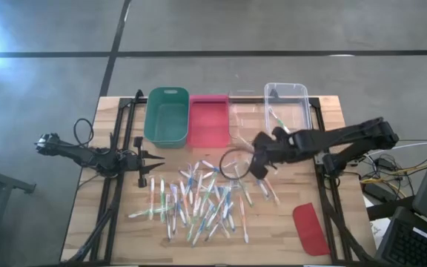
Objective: Pick & Place Toothbrushes
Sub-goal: Put the orange toothbrush into the transparent bin
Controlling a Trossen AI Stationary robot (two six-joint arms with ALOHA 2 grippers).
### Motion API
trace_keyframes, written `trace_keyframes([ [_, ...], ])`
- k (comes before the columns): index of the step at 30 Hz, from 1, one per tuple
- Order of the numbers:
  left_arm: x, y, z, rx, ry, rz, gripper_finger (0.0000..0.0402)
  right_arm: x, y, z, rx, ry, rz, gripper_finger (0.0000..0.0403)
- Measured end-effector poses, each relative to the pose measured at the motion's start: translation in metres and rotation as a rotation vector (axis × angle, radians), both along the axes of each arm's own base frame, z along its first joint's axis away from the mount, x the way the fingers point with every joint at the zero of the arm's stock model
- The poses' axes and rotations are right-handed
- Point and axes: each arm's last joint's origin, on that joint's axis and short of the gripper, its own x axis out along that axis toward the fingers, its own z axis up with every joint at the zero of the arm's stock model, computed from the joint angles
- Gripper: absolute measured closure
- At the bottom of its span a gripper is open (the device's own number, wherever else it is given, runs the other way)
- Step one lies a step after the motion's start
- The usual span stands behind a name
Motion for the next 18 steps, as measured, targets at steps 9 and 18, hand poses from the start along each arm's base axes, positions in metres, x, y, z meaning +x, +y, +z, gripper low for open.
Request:
trace_keyframes([
  [9, 0.000, 0.000, 0.000, 0.000, 0.000, 0.000, 0.0321, 0.006, -0.039, 0.039, -0.042, -0.088, -0.050, 0.0381],
  [18, 0.000, 0.000, 0.000, 0.000, 0.000, 0.000, 0.0321, 0.002, -0.079, 0.050, -0.055, -0.111, -0.163, 0.0381],
])
